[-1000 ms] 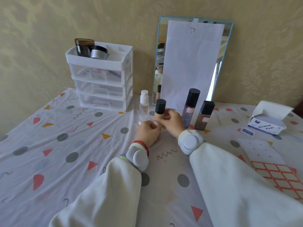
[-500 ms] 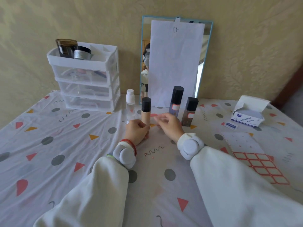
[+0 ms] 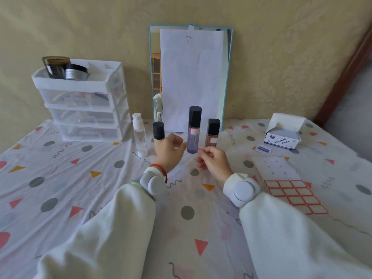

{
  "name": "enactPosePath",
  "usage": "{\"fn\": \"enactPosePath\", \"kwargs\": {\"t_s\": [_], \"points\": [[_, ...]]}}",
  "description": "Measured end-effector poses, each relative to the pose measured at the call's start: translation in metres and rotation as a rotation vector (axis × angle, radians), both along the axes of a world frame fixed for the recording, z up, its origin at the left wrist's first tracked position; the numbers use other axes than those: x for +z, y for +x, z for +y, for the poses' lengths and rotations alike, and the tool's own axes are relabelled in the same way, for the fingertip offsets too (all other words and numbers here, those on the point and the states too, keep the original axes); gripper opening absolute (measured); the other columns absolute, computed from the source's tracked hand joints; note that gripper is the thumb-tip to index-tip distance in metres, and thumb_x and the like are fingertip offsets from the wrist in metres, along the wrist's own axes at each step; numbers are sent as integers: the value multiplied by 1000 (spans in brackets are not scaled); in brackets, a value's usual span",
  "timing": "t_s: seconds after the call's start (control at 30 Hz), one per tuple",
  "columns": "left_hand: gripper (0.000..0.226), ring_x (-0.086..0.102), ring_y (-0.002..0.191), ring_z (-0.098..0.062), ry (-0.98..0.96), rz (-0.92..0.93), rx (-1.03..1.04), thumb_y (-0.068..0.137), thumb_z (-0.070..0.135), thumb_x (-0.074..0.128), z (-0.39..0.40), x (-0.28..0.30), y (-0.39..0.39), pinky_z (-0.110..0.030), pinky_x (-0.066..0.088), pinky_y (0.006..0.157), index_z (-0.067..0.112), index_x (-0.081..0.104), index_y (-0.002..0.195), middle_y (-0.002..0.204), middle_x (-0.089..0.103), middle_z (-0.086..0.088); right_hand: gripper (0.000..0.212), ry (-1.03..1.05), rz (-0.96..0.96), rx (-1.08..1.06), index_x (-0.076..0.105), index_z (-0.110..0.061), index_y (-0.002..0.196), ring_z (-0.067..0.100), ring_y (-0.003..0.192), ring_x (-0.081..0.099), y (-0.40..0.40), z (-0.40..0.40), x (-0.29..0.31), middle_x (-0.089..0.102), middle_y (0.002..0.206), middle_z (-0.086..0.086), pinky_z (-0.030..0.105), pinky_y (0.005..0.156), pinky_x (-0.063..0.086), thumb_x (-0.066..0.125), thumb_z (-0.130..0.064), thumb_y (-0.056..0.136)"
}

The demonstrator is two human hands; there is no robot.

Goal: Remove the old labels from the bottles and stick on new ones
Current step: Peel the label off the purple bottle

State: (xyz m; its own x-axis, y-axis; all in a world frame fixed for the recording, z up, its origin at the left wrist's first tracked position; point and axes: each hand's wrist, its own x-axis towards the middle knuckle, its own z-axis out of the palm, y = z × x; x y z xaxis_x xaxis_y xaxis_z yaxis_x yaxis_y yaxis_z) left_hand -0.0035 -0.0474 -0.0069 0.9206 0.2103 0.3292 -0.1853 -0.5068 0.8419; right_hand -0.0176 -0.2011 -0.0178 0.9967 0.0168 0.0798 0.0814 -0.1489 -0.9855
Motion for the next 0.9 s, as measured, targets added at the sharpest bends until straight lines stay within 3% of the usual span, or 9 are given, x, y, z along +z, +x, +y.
{"fn": "enactPosePath", "kwargs": {"t_s": [0.1, 0.2, 0.27, 0.53, 0.7, 0.83, 0.9], "points": [[38, 58, 99, -15, 15, 14, 0, 87, 23, 68, -11, 3, 14, -8, 40, 77, 3, 56, 118, 108, 62, -4, 14, 2, 4, -7, 63, -5, 94, 6, 50, 62, 2, 0, -1, 66, 67, 1, 17, 54, 52, 57, -16, 95], [55, 55, 115, -19, -87, 36, -51, 85, 21, 71, -17, 3, 26, -23, 44, 92, 4, 46, 130, 125, 57, -8, 11, 15, 6, -12, 64, -10, 91, 5, 51, 62, 2, 1, -2, 66, 64, -2, 17, 53, 51, 58, -18, 95], [59, 56, 113, -19, -108, 66, -75, 84, 21, 72, -18, 3, 33, -26, 45, 93, 5, 43, 133, 127, 58, -10, 11, 15, 13, -4, 65, -11, 92, 6, 53, 62, 2, 0, -4, 66, 65, -2, 18, 55, 51, 58, -19, 95], [40, 53, 83, -11, -109, 85, -87, 84, 16, 72, -30, -6, 42, -10, 37, 65, 7, 52, 117, 96, 59, -1, 14, 26, 41, -9, 66, -8, 98, 5, 54, 62, 4, -5, -10, 66, 68, 0, 17, 56, 50, 57, -18, 96], [34, 56, 84, -17, -127, 42, -103, 83, 13, 73, -26, -6, 40, -6, 42, 66, 6, 54, 110, 94, 60, -6, 11, 56, 30, -18, 66, -7, 94, 3, 53, 62, 3, -4, -9, 66, 67, -1, 15, 56, 49, 58, -16, 94], [33, 61, 87, -22, -148, 23, -126, 81, 13, 74, -20, -1, 30, -24, 51, 80, 6, 57, 108, 93, 65, -9, 15, 31, 26, -22, 66, -3, 95, 8, 55, 61, 2, -3, -3, 65, 68, 2, 18, 58, 51, 58, -16, 94], [32, 62, 84, -17, -159, 9, -126, 80, 14, 75, -15, 4, 20, -13, 50, 73, 10, 57, 107, 89, 65, -2, 17, 10, 18, -17, 65, -1, 95, 9, 56, 61, -2, -1, 3, 65, 69, 3, 19, 58, 52, 58, -16, 95]]}}
